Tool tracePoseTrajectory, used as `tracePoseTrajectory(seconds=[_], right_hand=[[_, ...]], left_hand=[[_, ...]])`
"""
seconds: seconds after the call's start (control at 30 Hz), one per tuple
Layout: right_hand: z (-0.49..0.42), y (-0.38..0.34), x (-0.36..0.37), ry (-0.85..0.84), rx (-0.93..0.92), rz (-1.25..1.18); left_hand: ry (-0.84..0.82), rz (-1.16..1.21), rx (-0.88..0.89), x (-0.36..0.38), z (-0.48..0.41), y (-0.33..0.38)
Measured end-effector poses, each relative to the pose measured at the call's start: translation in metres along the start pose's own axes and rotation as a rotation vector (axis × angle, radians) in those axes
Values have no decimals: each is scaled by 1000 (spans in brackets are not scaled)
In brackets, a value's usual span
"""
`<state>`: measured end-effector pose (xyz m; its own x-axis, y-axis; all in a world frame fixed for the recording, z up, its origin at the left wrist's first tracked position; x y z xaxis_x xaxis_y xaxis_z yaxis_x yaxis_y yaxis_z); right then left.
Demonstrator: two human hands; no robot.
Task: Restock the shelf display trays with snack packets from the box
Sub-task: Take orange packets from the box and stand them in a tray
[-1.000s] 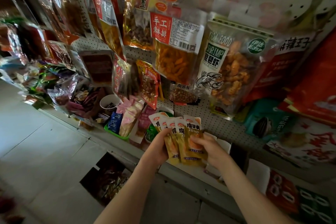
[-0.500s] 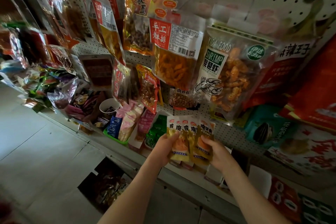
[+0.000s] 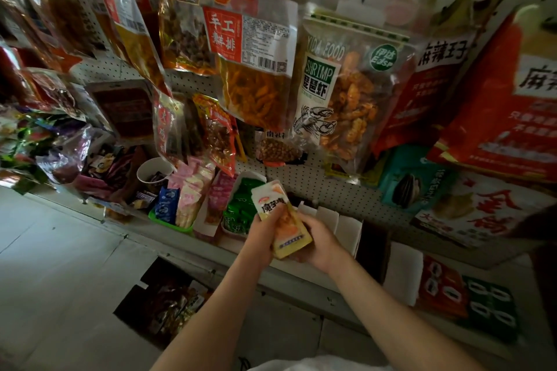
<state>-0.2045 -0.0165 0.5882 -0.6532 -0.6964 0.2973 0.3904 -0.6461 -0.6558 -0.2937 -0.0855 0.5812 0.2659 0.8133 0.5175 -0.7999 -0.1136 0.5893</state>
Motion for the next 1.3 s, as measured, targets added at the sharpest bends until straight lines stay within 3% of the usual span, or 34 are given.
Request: tracePoseTrajectory(seconds=[0.2,0.3,0.63,0.83,1.0,1.13,1.3], right_hand=[[-3,10,4,29,84,-502],[-5,10,7,35,56,-596],[-4,14,8,-1,4,-441],[-10,11,-36,138,-5,183],[-27,-22,-46,-50,-26,557],[-53,-5,-67,8,23,552],[-78,40,-103,-3,127,329]], left_hand=[[-98,-18,180,19,20,2],[-104,-122,210,25,28,-3],[-37,-154,320,18,21,-9],[-33,-279,251,6,11,-18],[-53,-318,217,13,14,-34],[-100,-313,83,23,-5,-59],[-67,7,-116,-16,-32,-110]])
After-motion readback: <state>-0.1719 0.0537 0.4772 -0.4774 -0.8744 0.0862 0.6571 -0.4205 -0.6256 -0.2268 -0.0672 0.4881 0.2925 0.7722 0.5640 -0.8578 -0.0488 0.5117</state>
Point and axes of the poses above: each hand's wrist, its own z-axis away from the middle knuckle, its own x-axis out of the palm, y = z × x, the point moved 2 cm from there along -z, towards the middle knuckle, and after that the axes turned 13 degrees about z, right-handed, at the moved point
